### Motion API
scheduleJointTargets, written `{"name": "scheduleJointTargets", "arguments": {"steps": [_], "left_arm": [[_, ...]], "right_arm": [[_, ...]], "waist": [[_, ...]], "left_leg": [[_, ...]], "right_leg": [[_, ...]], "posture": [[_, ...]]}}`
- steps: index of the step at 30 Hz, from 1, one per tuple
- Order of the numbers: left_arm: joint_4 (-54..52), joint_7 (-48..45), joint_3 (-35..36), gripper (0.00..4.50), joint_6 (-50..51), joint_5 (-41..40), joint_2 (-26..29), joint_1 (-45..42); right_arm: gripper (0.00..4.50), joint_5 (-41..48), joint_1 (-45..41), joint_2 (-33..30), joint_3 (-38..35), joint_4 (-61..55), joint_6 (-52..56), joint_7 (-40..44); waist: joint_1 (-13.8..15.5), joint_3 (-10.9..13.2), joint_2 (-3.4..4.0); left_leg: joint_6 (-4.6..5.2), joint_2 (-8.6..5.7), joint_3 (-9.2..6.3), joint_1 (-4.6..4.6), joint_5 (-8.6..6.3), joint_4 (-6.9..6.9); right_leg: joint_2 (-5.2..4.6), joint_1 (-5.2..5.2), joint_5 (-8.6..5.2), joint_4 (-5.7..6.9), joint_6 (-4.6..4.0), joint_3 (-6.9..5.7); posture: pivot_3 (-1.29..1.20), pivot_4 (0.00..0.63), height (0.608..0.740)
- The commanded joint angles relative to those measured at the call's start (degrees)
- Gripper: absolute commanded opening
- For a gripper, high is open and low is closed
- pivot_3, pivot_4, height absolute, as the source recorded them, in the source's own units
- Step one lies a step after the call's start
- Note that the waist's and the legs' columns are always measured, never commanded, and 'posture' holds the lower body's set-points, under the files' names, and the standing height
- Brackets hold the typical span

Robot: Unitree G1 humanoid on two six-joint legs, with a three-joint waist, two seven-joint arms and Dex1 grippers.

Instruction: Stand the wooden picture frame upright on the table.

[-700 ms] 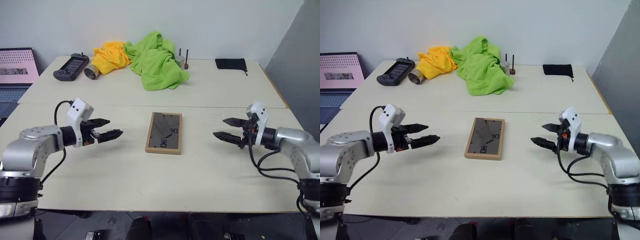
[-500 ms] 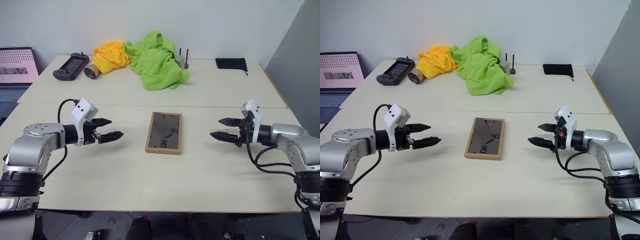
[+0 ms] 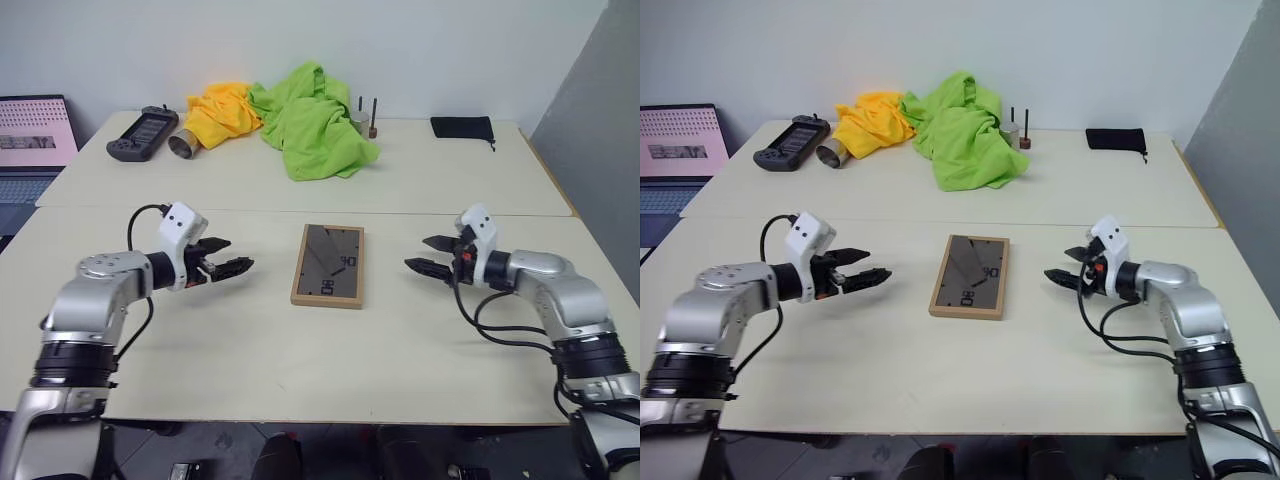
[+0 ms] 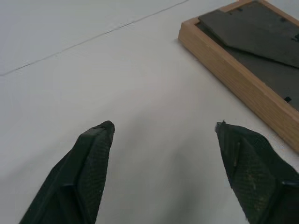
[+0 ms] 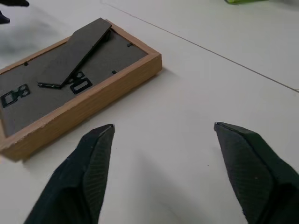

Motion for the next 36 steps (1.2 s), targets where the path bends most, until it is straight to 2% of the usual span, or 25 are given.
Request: {"name": "scheduleJointTargets", "arguments": {"steps": [1,3,7,13,14,15,23,29,32,36], "left_arm": [[1.61,2.89,-1.27,2.85,-3.81,2.55,-2.90,-3.21],[3.77,4.43,-2.27,2.51,-5.43,3.97,-5.25,-4.99],[8.76,6.43,-3.38,1.53,-8.74,6.26,-9.33,-7.46],[11.11,5.91,-5.42,0.39,-10.81,7.44,-13.96,-7.73],[10.73,5.27,-5.68,0.10,-10.47,7.34,-14.19,-7.62],[10.44,4.78,-5.81,0.05,-10.24,7.32,-14.29,-7.53],[0.33,-1.33,-8.09,0.05,-4.70,5.46,-12.56,-3.15],[-9.70,-5.14,-8.94,0.05,0.23,4.49,-8.26,2.64],[-13.61,-6.71,-8.94,0.05,1.52,4.67,-5.50,5.66],[-10.63,-6.57,-6.07,0.05,1.53,5.15,-2.52,6.68]], "right_arm": [[2.70,-2.74,-2.94,3.07,1.45,1.49,-3.46,-2.80],[2.32,-4.62,-4.01,5.31,2.85,3.47,-5.22,-4.19],[1.22,-9.08,-5.26,8.71,5.66,8.25,-8.88,-6.55],[0.00,-11.45,-6.26,12.92,7.27,11.50,-10.77,-8.02],[0.00,-10.92,-6.13,13.50,7.05,10.86,-10.45,-7.34],[0.00,-10.58,-6.01,13.89,6.84,10.35,-10.18,-6.84],[0.00,-7.50,0.09,14.58,7.68,-1.07,-3.34,-2.84],[0.00,-5.92,5.10,12.92,8.15,-11.05,3.31,-2.38],[0.00,-6.45,7.01,11.03,8.38,-14.50,5.23,-2.53],[0.00,-7.68,8.82,5.99,8.23,-16.97,5.68,-1.28]], "waist": [[0.01,0.00,0.00],[0.03,0.00,0.00],[0.01,0.00,0.00],[-0.02,-0.01,0.00],[-0.02,0.00,0.00],[-0.04,-0.01,0.00],[-0.10,-0.01,0.00],[-0.08,-0.01,0.00],[-0.09,-0.01,0.00],[-0.05,-0.01,0.00]], "left_leg": [[0.00,0.00,0.00,0.00,0.00,0.00],[0.00,0.00,-0.01,0.03,0.00,0.00],[0.00,-0.01,0.00,0.02,0.00,0.02],[-0.01,-0.01,0.00,0.02,0.01,0.01],[-0.01,-0.01,-0.01,0.01,0.01,0.01],[-0.01,-0.01,-0.01,0.01,0.01,0.01],[-0.01,-0.01,-0.03,0.02,0.01,-0.01],[-0.01,-0.01,-0.05,0.02,0.00,-0.01],[-0.01,-0.01,-0.05,0.03,0.00,0.00],[0.00,-0.01,-0.05,0.05,0.00,-0.01]], "right_leg": [[0.00,0.00,0.00,0.00,0.00,0.00],[0.00,0.03,0.00,0.00,0.00,-0.01],[-0.01,0.02,0.01,0.03,0.00,-0.01],[-0.02,0.02,0.01,0.04,-0.01,-0.01],[-0.02,0.02,0.01,0.04,-0.01,-0.02],[-0.02,0.02,0.01,0.04,-0.01,-0.02],[-0.02,0.02,0.01,0.06,-0.01,-0.04],[-0.01,0.02,0.01,0.06,-0.01,-0.03],[-0.01,0.03,0.00,0.06,0.00,-0.03],[0.00,0.04,-0.01,0.04,0.00,-0.03]], "posture": [[0.00,0.150,0.740],[0.00,0.150,0.740],[0.00,0.150,0.740],[0.00,0.150,0.740],[0.00,0.150,0.740],[0.00,0.150,0.740],[0.00,0.150,0.740],[0.00,0.150,0.740],[0.00,0.150,0.740],[0.00,0.150,0.740]]}}
